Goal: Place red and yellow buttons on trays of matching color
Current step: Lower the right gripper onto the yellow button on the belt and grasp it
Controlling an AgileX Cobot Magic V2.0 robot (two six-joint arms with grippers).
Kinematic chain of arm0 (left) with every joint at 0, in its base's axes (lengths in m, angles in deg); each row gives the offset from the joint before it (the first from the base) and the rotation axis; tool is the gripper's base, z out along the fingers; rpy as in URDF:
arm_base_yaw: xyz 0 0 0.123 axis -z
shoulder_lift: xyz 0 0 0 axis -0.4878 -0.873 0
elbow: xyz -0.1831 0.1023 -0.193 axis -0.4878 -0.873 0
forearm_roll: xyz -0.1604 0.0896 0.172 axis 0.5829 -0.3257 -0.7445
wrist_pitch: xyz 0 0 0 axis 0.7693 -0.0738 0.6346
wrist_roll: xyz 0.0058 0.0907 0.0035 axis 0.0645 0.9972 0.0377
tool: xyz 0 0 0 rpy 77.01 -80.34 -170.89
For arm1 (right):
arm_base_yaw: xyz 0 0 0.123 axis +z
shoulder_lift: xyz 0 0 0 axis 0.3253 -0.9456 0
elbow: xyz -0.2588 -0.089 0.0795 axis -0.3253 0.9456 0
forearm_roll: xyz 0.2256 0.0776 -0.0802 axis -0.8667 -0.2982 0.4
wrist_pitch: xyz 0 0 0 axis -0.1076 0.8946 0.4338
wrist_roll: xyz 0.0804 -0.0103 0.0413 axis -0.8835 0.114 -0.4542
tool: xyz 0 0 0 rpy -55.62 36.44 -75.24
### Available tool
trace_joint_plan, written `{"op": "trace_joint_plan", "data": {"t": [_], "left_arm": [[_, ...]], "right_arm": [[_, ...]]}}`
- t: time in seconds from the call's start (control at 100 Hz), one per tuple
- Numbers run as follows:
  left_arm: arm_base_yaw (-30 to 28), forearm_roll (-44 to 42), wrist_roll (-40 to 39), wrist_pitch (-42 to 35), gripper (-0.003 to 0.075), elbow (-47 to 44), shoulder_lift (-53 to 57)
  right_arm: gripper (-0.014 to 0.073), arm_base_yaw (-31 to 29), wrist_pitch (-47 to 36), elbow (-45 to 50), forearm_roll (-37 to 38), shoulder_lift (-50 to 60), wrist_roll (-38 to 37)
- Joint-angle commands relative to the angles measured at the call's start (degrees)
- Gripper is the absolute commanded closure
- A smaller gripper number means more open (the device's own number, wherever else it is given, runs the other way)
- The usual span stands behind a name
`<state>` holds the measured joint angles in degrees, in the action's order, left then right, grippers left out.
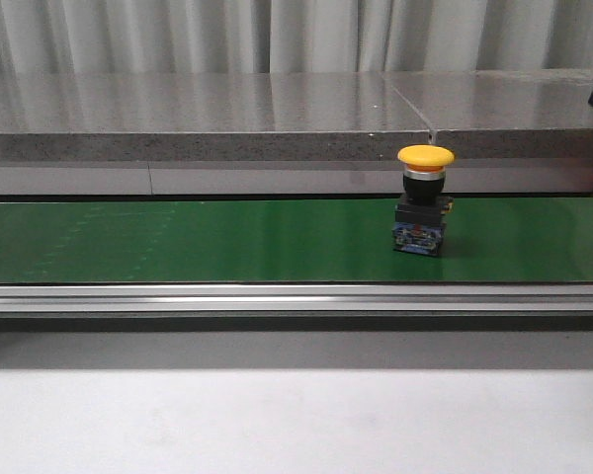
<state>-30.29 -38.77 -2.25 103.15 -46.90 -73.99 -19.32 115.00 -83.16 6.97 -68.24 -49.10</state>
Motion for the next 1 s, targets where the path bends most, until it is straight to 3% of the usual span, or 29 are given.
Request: {"op": "trace_joint_plan", "data": {"t": [0.0, 0.48, 0.83, 0.9, 0.99], "left_arm": [[0.3, 1.9, 0.0, -3.4, 0.0739, 1.5, -0.4], [0.3, 1.9, 0.0, -3.4, 0.0739, 1.5, -0.4], [0.3, 1.9, 0.0, -3.4, 0.0739, 1.5, -0.4], [0.3, 1.9, 0.0, -3.4, 0.0739, 1.5, -0.4], [0.3, 1.9, 0.0, -3.4, 0.0739, 1.5, -0.4]], "right_arm": [[-0.0042, 1.9, -2.5, -0.6, -1.3, 1.9, 1.4], [-0.0042, 10.2, -13.1, -0.8, -1.4, -5.2, 2.3], [-0.0033, 11.2, -21.2, -0.8, -1.7, -10.6, 2.3], [0.0042, 11.2, -21.0, -0.8, -1.7, -10.9, 2.3], [0.0239, 11.2, -21.0, -0.8, -1.7, -10.9, 2.3]]}}
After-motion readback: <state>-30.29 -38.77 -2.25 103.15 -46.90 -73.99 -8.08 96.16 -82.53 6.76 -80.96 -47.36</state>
